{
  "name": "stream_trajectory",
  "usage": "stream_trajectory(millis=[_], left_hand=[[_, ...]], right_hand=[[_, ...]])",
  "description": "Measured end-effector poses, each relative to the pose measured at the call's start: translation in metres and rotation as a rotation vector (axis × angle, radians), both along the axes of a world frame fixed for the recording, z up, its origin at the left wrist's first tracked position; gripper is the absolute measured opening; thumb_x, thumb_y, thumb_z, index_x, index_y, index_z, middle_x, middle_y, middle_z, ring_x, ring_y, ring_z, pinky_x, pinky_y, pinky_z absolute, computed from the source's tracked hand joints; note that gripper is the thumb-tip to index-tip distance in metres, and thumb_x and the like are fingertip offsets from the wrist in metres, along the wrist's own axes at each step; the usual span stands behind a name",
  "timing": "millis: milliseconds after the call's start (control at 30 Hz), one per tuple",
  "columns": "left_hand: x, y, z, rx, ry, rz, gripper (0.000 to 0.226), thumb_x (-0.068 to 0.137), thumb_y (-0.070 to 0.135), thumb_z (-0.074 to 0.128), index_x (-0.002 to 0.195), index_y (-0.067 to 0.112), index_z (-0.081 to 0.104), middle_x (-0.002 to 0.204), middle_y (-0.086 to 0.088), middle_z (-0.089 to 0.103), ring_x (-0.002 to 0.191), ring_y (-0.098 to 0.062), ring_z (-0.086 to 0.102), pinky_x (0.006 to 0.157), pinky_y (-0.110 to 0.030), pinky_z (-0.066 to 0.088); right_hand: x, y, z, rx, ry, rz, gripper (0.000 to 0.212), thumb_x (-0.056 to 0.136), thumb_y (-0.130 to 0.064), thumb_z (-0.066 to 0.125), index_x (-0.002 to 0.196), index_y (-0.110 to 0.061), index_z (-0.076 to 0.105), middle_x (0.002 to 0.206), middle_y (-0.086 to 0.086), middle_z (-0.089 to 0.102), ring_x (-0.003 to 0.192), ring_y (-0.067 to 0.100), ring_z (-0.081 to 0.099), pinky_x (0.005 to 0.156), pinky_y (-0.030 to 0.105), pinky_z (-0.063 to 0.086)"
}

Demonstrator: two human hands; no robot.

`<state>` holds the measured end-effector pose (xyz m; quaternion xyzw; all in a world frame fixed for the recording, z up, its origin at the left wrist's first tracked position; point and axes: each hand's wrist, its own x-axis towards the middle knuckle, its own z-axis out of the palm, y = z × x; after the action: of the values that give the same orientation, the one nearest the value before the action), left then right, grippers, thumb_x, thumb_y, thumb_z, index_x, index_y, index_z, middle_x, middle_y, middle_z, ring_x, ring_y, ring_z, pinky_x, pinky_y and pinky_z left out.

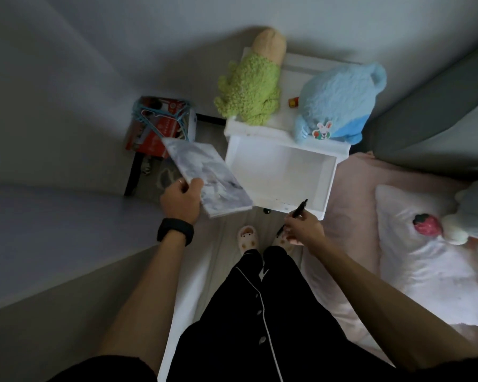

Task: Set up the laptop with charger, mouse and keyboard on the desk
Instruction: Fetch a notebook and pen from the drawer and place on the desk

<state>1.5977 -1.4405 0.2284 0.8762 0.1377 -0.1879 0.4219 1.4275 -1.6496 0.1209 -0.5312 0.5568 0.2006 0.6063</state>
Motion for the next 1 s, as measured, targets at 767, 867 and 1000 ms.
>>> stream_trajectory(millis=[767,867,1000], left_hand=[[0.015,-0.005,-0.001,-0.144,-0.082,0.328,0.033,0.077,0.039,0.065,0.076,0.006,0.068,0.077,-0.006,0.072,0.073,-0.024,0.067,0.065,-0.041,0.055],[0.012,-0.004,-0.002,-0.147,-0.082,0.289,0.023,0.083,0.034,0.065,0.073,0.013,0.068,0.072,0.003,0.07,0.069,-0.015,0.066,0.062,-0.032,0.054],[0.008,0.001,-0.008,-0.132,-0.064,0.25,0.025,0.08,0.036,0.064,0.067,0.014,0.064,0.067,0.004,0.068,0.066,-0.015,0.064,0.061,-0.032,0.05]], right_hand=[[0.076,-0.008,-0.018,0.073,-0.107,-0.275,0.024,0.095,-0.038,0.065,0.106,-0.018,0.067,0.1,0.0,0.076,0.067,0.011,0.067,0.055,0.023,0.05],[0.099,-0.021,-0.019,0.054,-0.118,-0.272,0.028,0.097,-0.035,0.063,0.117,-0.017,0.065,0.104,0.004,0.075,0.06,0.009,0.063,0.053,0.022,0.048],[0.119,-0.039,-0.015,0.015,-0.139,-0.237,0.038,0.101,-0.032,0.056,0.138,-0.023,0.052,0.092,-0.003,0.072,0.059,0.008,0.066,0.054,0.024,0.042]])
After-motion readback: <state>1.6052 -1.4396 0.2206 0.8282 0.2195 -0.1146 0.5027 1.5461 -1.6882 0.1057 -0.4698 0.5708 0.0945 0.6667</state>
